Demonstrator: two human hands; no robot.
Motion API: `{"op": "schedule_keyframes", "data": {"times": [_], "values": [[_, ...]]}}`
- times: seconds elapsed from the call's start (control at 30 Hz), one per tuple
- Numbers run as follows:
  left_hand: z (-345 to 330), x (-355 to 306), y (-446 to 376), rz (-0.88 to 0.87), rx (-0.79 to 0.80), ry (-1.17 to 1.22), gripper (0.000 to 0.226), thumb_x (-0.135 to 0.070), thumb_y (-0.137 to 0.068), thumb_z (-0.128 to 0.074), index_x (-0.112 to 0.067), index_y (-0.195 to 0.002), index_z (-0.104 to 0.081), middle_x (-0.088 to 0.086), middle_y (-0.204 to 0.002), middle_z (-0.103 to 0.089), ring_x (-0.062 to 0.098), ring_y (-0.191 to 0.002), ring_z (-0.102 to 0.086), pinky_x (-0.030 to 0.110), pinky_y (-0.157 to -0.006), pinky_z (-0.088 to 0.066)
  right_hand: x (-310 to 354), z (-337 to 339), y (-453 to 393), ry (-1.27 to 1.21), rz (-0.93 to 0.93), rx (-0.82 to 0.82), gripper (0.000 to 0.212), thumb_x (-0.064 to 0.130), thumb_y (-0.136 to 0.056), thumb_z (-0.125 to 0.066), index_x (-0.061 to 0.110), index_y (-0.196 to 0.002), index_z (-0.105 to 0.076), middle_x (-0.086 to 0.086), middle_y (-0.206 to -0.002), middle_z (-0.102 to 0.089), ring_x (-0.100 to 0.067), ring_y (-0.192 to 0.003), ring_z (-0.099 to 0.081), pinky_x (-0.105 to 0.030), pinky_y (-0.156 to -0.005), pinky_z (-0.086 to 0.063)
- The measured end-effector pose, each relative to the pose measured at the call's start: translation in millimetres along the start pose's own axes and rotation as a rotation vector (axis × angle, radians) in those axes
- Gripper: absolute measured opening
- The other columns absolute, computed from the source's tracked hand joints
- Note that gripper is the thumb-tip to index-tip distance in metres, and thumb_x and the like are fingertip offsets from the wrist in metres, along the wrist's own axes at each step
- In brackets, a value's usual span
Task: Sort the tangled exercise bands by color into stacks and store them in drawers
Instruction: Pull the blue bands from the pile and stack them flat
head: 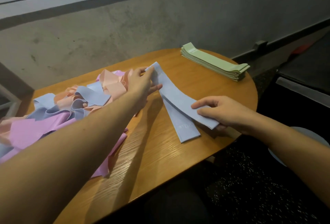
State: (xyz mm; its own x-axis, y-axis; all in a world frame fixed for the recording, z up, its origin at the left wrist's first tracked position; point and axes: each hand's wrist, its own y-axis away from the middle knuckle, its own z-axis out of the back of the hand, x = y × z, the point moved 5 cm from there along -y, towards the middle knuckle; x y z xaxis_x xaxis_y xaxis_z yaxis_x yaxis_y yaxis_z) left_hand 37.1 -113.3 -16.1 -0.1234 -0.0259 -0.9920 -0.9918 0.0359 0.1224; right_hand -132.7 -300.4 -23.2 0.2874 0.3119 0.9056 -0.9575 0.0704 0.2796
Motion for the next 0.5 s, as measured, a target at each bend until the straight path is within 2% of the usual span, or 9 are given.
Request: {"op": "schedule_keyframes", "data": {"times": [0.07,0.17,0.27,0.33,0.4,0.43,0.5], "values": [[-1,1,-6,-0.013,-0.041,-0.013,0.021,-0.027,-0.102,-0.058,-0.012,-0.117,-0.062,0.011,-0.117,-0.055,0.031,-0.105,-0.067,0.035,-0.077,-0.063,2,0,-2,0.002,-0.003,-0.023,0.019,0.015,-0.099,-0.057,0.023,-0.106,-0.073,-0.006,-0.068,-0.052,-0.006,-0.038,-0.040,-0.021,-0.036,-0.033],[-5,1,-16,-0.048,-0.065,-0.055,0.023,-0.025,-0.102,-0.058,-0.011,-0.119,-0.064,0.016,-0.118,-0.060,0.030,-0.099,-0.071,0.032,-0.076,-0.063,4,-1,-3,-0.009,0.002,-0.080,0.026,0.012,-0.099,-0.052,0.021,-0.104,-0.075,-0.005,-0.068,-0.056,-0.009,-0.044,-0.044,-0.021,-0.039,-0.038],[-9,1,-24,-0.073,-0.059,-0.096,0.021,-0.024,-0.102,-0.059,-0.012,-0.118,-0.065,0.012,-0.117,-0.064,0.026,-0.096,-0.072,0.027,-0.077,-0.062,7,-6,-1,-0.048,0.017,-0.030,0.030,0.005,-0.097,-0.053,0.019,-0.112,-0.075,-0.003,-0.094,-0.069,-0.012,-0.069,-0.059,-0.022,-0.056,-0.051],[-12,3,-30,-0.074,-0.048,-0.147,0.022,-0.024,-0.102,-0.059,-0.014,-0.120,-0.065,0.008,-0.115,-0.066,0.020,-0.091,-0.073,0.026,-0.079,-0.062,8,-9,-2,-0.134,0.011,0.047,0.029,0.002,-0.095,-0.059,0.017,-0.115,-0.074,0.002,-0.102,-0.070,-0.006,-0.075,-0.065,-0.021,-0.068,-0.057],[-15,4,-36,-0.078,-0.039,-0.195,0.022,-0.023,-0.101,-0.060,-0.015,-0.121,-0.065,0.004,-0.111,-0.067,0.016,-0.088,-0.074,0.027,-0.081,-0.061,9,-10,-6,-0.107,0.002,0.087,0.028,0.004,-0.092,-0.066,0.019,-0.113,-0.075,0.004,-0.106,-0.069,-0.009,-0.089,-0.069,-0.028,-0.080,-0.060],[-16,4,-39,-0.082,-0.035,-0.212,0.022,-0.023,-0.101,-0.061,-0.016,-0.121,-0.065,0.003,-0.109,-0.068,0.015,-0.087,-0.074,0.028,-0.082,-0.061,9,-10,-8,-0.074,-0.001,0.101,0.027,0.006,-0.091,-0.068,0.020,-0.113,-0.075,0.003,-0.108,-0.068,-0.012,-0.092,-0.069,-0.030,-0.081,-0.061],[-19,5,-43,-0.089,-0.019,-0.251,0.021,-0.023,-0.100,-0.062,-0.017,-0.120,-0.065,0.002,-0.107,-0.068,0.014,-0.086,-0.074,0.029,-0.082,-0.062,7,-14,-13,-0.042,-0.010,0.129,0.027,0.006,-0.089,-0.070,0.020,-0.113,-0.074,-0.001,-0.107,-0.067,-0.009,-0.079,-0.069,-0.025,-0.068,-0.060]]}}
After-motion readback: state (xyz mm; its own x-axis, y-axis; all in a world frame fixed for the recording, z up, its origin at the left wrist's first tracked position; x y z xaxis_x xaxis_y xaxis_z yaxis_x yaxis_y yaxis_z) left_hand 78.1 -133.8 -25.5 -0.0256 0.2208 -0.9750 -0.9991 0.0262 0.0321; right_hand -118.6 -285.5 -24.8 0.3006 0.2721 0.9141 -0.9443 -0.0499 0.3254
